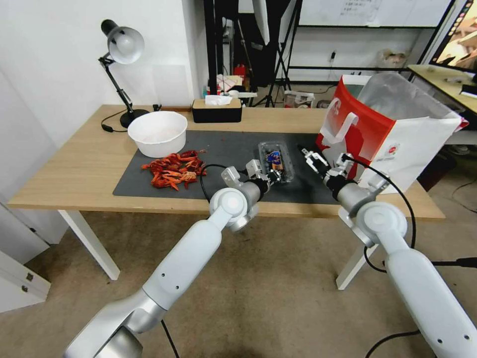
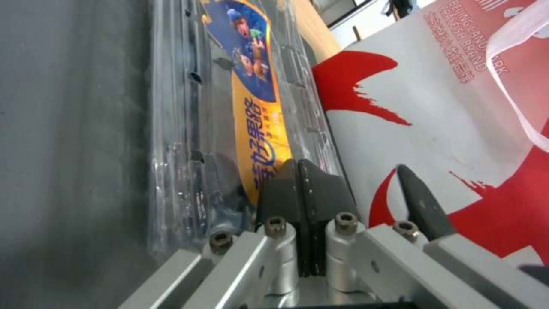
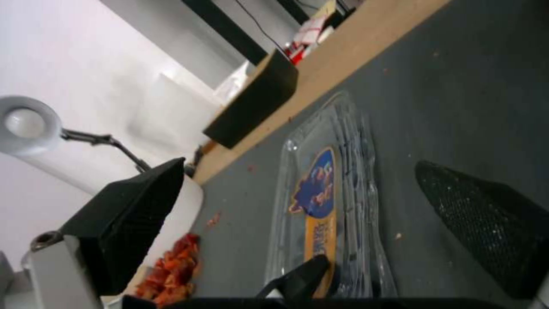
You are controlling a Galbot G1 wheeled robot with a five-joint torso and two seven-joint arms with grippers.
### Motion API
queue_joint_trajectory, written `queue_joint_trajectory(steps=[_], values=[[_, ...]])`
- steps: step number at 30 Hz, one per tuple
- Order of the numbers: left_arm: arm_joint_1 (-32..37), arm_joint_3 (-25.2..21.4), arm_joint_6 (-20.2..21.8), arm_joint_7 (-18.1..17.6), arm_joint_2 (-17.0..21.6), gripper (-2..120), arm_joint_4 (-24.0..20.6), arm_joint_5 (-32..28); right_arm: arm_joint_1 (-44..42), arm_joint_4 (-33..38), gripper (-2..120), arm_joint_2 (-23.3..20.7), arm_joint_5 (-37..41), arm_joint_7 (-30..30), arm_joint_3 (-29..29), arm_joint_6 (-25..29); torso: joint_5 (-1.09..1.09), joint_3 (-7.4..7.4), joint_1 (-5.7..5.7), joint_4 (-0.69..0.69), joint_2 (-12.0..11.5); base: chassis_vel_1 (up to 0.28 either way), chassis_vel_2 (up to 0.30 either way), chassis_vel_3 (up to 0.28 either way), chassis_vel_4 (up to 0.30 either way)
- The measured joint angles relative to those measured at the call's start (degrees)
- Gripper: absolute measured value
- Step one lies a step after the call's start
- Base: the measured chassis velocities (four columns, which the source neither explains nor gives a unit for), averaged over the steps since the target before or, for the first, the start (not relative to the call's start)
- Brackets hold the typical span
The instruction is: Close the takeout container lid, then place the container into the takeout bag.
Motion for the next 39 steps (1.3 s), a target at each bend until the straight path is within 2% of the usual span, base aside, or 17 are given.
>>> queue_joint_trajectory(steps=[13, 39], values=[[0.36, -0.06, -0.1, -0.08, 0.31, 0, -0.43, 0.0, 6.71, -4.06, 100, -1.02, -0.04, 5.8, -4.33, -8.28, 0.0, 0.0, 0.0, 0.0, 0.01, 0.0, 0.0, 0.0, 0.0], [0.77, -0.43, -0.43, -0.24, 0.97, 0, -0.95, 0.02, 15.79, -9.15, 100, -0.04, 1.84, 10.9, -10.19, -15.74, -0.01, 0.0, -0.01, 0.0, 0.01, 0.0, 0.0, 0.0, 0.0]])
